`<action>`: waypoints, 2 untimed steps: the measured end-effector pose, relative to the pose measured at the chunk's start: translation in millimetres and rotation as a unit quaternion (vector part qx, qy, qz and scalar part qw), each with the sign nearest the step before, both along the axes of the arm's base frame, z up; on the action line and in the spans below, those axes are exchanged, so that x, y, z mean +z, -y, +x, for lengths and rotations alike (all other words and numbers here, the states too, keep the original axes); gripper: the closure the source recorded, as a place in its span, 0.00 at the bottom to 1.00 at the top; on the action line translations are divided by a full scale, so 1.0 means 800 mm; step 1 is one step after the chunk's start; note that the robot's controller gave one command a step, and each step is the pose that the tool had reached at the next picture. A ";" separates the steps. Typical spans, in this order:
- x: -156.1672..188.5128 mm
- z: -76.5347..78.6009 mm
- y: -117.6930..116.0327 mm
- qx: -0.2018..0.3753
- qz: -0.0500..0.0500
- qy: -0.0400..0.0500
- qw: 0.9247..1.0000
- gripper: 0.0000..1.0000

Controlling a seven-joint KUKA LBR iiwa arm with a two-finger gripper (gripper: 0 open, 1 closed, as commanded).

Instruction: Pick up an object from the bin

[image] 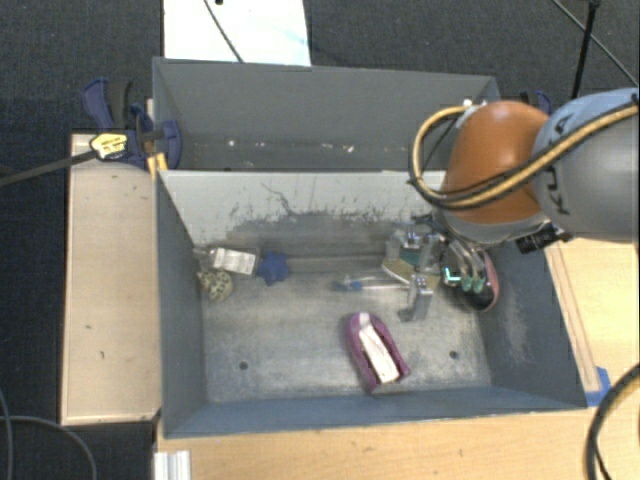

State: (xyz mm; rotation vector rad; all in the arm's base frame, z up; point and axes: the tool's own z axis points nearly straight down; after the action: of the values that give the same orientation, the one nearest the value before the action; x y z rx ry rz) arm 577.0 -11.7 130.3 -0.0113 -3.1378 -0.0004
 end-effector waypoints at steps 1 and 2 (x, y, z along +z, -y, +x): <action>-0.077 0.016 0.074 -0.058 -0.001 0.003 0.998 0.00; -0.074 0.016 0.071 -0.056 0.000 0.004 0.998 1.00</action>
Offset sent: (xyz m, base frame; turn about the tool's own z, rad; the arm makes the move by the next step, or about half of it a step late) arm 0.0122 -0.0563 -0.0603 0.1074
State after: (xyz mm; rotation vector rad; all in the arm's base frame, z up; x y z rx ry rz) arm 590.0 -68.3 70.8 -0.1860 -3.1396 0.0004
